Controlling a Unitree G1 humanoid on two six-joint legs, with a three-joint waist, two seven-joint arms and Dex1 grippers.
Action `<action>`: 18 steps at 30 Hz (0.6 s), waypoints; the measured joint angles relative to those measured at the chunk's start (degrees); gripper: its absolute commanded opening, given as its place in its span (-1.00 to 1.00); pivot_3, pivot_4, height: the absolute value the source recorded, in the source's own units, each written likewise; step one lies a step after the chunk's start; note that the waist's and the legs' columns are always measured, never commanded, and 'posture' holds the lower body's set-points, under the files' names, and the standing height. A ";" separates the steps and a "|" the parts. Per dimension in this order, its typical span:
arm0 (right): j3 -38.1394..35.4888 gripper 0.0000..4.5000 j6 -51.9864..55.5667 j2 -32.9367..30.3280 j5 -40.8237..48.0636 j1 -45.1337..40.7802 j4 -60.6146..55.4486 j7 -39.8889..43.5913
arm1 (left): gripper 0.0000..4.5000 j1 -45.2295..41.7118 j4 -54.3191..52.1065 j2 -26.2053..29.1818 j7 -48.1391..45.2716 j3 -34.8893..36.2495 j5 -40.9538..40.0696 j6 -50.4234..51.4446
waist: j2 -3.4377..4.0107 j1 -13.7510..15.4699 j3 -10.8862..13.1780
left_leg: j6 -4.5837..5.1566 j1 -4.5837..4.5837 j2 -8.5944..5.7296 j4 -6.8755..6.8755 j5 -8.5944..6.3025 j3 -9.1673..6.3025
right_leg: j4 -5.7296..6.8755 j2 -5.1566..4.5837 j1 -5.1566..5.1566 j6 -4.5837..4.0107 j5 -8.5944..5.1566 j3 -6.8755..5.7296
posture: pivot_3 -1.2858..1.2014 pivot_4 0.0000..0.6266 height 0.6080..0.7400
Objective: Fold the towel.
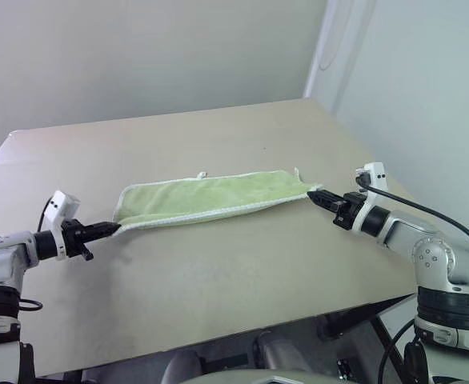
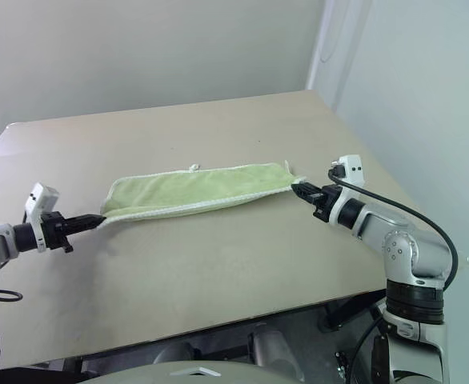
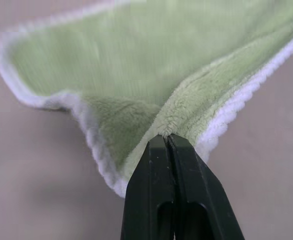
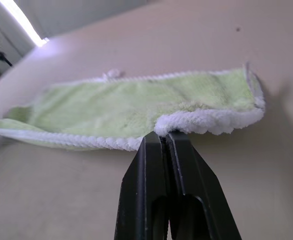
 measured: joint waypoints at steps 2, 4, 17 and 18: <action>-0.01 -1.00 0.44 -0.04 0.78 -0.01 -0.08 -0.30 | -1.00 -0.82 0.07 0.05 -0.29 0.16 -0.21 0.10 | 0.00 -0.01 0.00 | 0.00 0.01 0.00 0.00 0.00 0.00 | 0.01 0.00 0.00 0.00 0.00 0.00 | 0.03 -1.00 1.00; -0.01 -1.00 0.80 -0.06 1.26 -0.08 -0.08 -0.76 | -1.00 -1.24 0.09 0.11 -0.75 0.17 -0.51 0.76 | 0.00 -0.06 0.00 | 0.00 0.02 0.00 0.00 0.00 0.00 | 0.02 0.00 0.00 0.00 0.00 0.00 | 0.03 -1.00 1.00; -3.54 -1.00 7.60 -2.09 10.60 1.23 -5.13 -3.49 | -1.00 10.28 -11.26 8.71 -8.60 0.41 -2.04 7.15 | 0.03 -0.14 0.11 | 0.03 -0.02 0.05 -0.15 -0.02 0.09 | -0.01 -0.01 -0.14 -0.06 -0.07 0.07 | 0.03 -1.00 1.00; -3.75 -1.00 8.47 -2.28 11.66 1.83 -5.73 -3.84 | -1.00 11.39 -11.83 9.05 -8.90 0.55 -2.21 7.41 | 0.02 -0.11 0.12 | 0.03 -0.02 0.05 -0.15 -0.02 0.09 | 0.00 -0.01 -0.15 -0.06 -0.07 0.08 | 0.03 -1.00 1.00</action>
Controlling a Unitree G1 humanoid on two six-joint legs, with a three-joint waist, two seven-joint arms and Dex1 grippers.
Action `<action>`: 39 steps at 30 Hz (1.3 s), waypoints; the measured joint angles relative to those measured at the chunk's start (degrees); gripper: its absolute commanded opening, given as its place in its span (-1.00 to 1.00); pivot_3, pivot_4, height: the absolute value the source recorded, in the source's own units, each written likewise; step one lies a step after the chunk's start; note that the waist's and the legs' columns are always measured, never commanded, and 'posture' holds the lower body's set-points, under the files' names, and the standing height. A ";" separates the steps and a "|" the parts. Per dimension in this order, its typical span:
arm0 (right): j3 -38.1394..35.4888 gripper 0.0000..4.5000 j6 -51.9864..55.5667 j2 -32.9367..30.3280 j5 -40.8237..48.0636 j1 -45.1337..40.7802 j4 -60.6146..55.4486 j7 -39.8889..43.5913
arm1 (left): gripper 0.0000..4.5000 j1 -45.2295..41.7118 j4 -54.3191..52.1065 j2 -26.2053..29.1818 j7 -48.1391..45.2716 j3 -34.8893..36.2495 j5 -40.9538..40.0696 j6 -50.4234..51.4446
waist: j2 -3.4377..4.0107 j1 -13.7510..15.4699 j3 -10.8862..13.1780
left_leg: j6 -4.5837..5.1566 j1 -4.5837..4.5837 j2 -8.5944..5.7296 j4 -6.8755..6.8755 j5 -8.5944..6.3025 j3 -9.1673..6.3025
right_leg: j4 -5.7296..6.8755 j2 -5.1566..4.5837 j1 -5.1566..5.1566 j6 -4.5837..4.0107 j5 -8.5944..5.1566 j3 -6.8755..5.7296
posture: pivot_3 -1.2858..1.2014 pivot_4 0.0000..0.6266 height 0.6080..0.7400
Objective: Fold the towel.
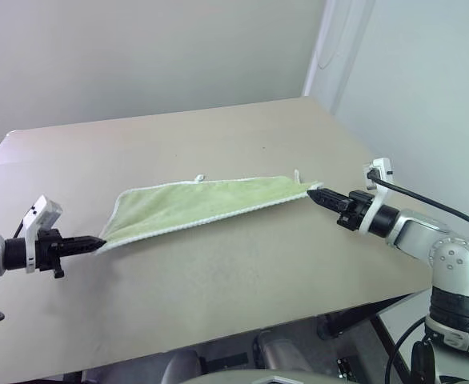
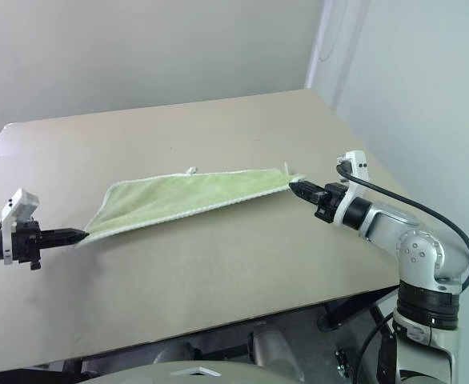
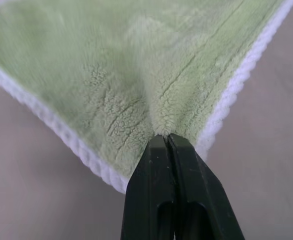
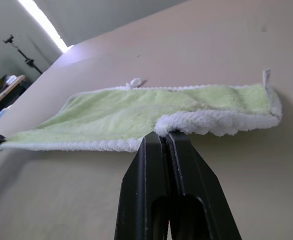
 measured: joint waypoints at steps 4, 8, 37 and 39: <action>-4.44 -1.00 5.69 -1.46 8.19 7.52 -6.75 -1.39 | -1.00 7.18 -4.11 2.90 -1.15 2.72 -1.15 0.51 | -0.07 0.10 0.04 | 0.00 0.01 0.02 -0.21 0.00 0.03 | -0.02 -0.06 -0.07 -0.06 -0.13 -0.01 | 0.03 -1.00 1.00; -6.10 -1.00 7.73 -2.42 13.86 9.35 -8.78 -3.73 | -1.00 8.75 -6.30 3.56 -1.11 4.47 -1.60 1.18 | -0.03 0.03 0.12 | -0.01 0.04 0.00 -0.25 0.00 0.07 | 0.00 -0.10 -0.13 -0.05 -0.14 -0.02 | 0.03 -1.00 1.00; -9.02 -1.00 -1.50 -19.41 37.53 21.66 -10.67 -10.48 | -1.00 5.86 -10.09 3.18 3.96 7.40 -6.21 6.10 | -0.62 0.27 0.21 | 0.12 0.02 -0.01 -0.67 -0.08 0.14 | -0.02 -0.10 -0.23 -0.12 -0.52 -0.04 | 0.03 -1.00 1.00; -7.97 -1.00 -2.07 -19.39 36.94 20.09 -10.26 -11.66 | -1.00 4.95 -9.62 2.78 4.53 6.98 -6.19 6.19 | -0.66 0.30 0.21 | 0.12 0.05 -0.01 -0.55 -0.08 0.14 | 0.03 -0.10 -0.18 -0.12 -0.51 -0.04 | 0.03 -1.00 1.00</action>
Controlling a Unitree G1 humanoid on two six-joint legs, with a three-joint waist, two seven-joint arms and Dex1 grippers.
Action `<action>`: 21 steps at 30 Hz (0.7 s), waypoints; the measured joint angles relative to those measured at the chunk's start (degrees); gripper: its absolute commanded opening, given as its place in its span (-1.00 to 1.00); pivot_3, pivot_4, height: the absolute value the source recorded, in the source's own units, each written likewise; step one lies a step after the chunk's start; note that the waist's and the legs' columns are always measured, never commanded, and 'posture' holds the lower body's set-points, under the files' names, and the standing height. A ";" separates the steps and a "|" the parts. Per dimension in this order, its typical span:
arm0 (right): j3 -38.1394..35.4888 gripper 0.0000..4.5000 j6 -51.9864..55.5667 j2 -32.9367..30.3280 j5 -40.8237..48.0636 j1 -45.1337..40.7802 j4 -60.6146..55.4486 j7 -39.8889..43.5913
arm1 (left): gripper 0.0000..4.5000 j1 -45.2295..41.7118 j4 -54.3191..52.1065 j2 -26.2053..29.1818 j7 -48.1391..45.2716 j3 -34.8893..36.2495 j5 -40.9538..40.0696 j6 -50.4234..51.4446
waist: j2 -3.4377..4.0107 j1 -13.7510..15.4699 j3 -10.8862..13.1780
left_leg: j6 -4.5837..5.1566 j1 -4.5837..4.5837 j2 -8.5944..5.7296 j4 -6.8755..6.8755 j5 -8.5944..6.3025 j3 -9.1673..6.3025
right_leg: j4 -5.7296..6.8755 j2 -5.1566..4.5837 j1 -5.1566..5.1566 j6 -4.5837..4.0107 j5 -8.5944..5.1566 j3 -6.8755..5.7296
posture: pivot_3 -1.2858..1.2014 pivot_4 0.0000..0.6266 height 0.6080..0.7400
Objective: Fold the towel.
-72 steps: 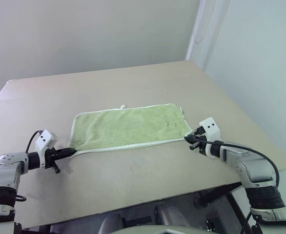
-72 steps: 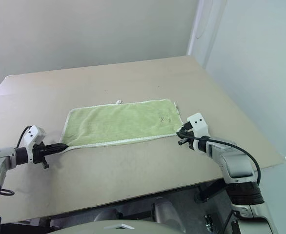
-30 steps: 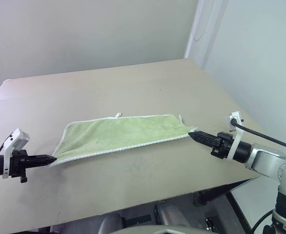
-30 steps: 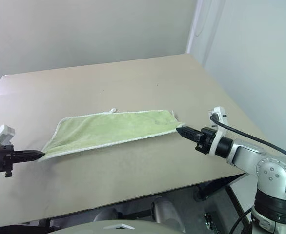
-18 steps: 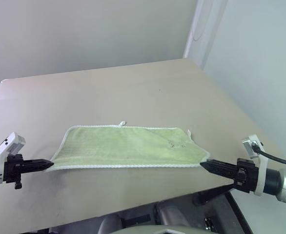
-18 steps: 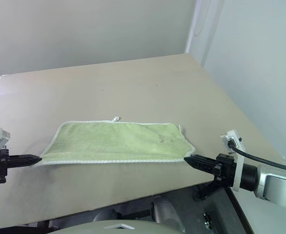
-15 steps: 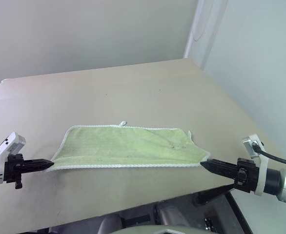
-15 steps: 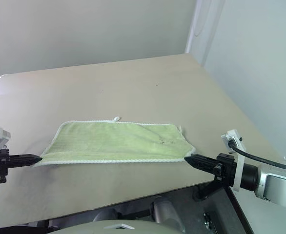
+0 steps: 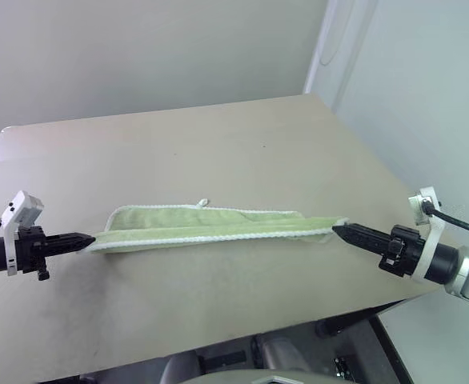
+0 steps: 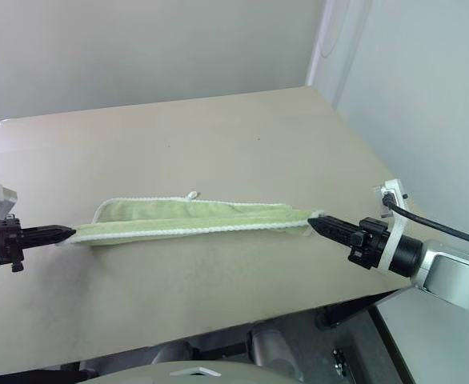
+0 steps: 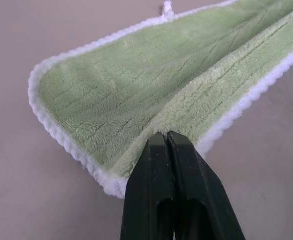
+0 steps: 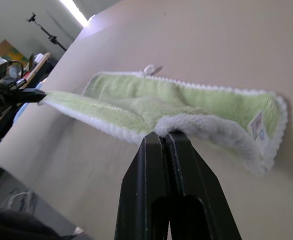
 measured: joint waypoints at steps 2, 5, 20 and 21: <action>1.65 -1.00 -0.78 0.01 -0.62 -2.19 1.09 -1.40 | -1.00 -2.02 0.56 -0.12 0.59 -0.82 0.10 0.23 | -0.02 -0.01 -0.01 | 0.00 0.03 0.00 0.07 0.00 -0.01 | 0.01 0.00 0.05 -0.01 0.02 0.00 | 0.03 -1.00 1.00; 2.41 -1.00 -1.04 -0.02 -0.86 -2.86 1.62 -2.53 | -1.00 -3.56 1.03 -0.11 0.82 -1.20 0.17 0.52 | 0.00 0.08 -0.01 | 0.00 0.05 -0.01 0.06 0.00 -0.01 | 0.04 0.00 0.10 -0.01 0.02 0.00 | 0.03 -1.00 1.00; 8.01 -1.00 -0.98 0.20 -0.86 -4.76 4.85 -6.14 | -1.00 -10.71 6.85 -2.02 1.62 -9.30 2.82 2.67 | -0.01 -0.04 -0.02 | 0.01 0.02 -0.02 0.02 0.01 -0.01 | 0.08 0.03 0.16 -0.02 0.03 0.03 | 0.03 -1.00 1.00; 8.11 -1.00 -0.98 0.20 -0.86 -4.76 4.92 -6.25 | -1.00 -10.72 6.90 -2.02 1.59 -9.35 2.88 2.66 | -0.01 -0.01 -0.02 | 0.01 0.02 -0.02 0.02 0.01 -0.01 | 0.07 0.03 0.16 -0.02 0.03 0.03 | 0.03 -1.00 1.00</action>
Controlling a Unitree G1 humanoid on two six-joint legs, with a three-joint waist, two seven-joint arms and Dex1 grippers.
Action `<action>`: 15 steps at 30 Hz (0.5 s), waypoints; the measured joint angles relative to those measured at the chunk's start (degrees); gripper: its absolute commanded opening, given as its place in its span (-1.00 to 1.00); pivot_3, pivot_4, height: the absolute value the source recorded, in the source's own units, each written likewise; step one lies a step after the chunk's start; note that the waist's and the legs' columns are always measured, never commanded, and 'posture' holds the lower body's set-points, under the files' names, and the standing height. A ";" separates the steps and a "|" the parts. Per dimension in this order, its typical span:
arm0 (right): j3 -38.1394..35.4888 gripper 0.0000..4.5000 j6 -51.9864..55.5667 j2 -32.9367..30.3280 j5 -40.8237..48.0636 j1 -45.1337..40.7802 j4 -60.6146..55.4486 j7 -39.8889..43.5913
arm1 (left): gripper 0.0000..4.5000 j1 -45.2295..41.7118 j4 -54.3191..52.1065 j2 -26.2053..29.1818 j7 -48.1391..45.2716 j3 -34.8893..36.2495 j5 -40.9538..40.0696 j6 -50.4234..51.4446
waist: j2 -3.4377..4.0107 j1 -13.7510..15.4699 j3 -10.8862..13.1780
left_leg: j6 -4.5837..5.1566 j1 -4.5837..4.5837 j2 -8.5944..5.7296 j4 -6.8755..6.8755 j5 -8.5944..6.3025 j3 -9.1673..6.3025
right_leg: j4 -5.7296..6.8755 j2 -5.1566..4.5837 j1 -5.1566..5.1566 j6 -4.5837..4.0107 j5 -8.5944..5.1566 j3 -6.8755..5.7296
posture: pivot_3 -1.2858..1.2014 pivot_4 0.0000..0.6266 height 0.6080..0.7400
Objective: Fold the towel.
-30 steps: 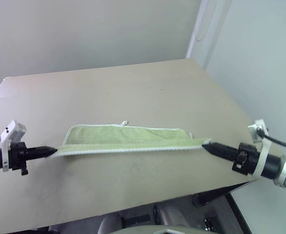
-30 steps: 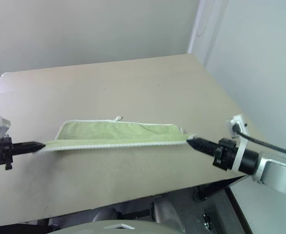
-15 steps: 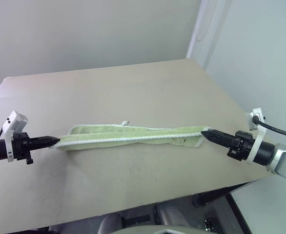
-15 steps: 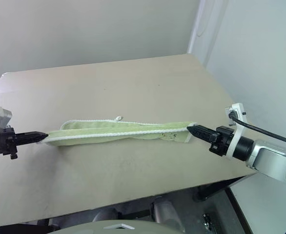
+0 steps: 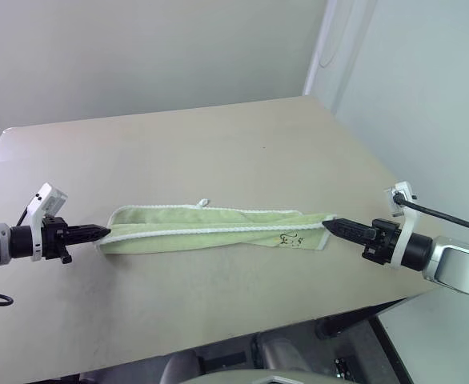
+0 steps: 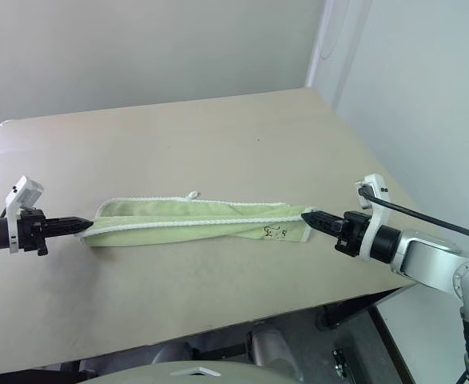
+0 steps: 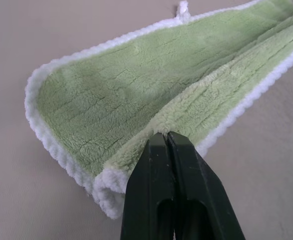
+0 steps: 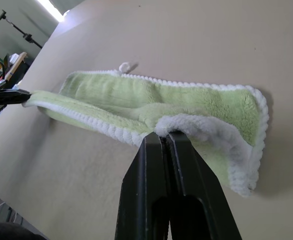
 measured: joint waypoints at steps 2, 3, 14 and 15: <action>0.80 -1.00 0.00 0.28 -0.53 -0.81 1.15 -0.30 | -1.00 -3.13 3.32 -0.94 -0.18 -1.14 1.06 -0.52 | -0.02 0.14 -0.01 | 0.00 0.00 -0.01 0.05 0.00 -0.01 | 0.01 0.00 0.09 0.01 0.01 0.00 | 0.03 -1.00 1.00; 2.13 -1.00 -0.02 0.91 -1.66 -2.38 2.39 -0.47 | -1.00 -6.11 6.61 -1.81 -0.26 -2.63 2.25 -1.32 | -0.04 0.25 -0.02 | 0.00 0.04 -0.02 0.14 0.00 -0.05 | 0.01 0.02 0.18 0.01 0.01 -0.03 | 0.03 -1.00 1.00; 7.78 -1.00 -0.41 6.18 -13.28 -9.52 11.18 1.31 | -1.00 -20.01 27.53 -7.94 -2.20 -8.98 10.68 -9.57 | -0.05 1.29 -0.04 | 0.01 0.00 0.00 0.21 0.00 -0.07 | 0.01 0.12 0.20 0.02 0.14 0.04 | 0.03 -1.00 1.00; 8.16 -1.00 -0.87 7.12 -14.68 -10.53 12.22 1.51 | -1.00 -20.83 28.70 -8.71 -2.02 -9.16 11.27 -10.21 | -0.04 1.45 -0.05 | 0.01 0.01 -0.01 0.24 0.00 -0.07 | 0.02 0.12 0.20 0.03 0.14 0.04 | 0.03 -1.00 1.00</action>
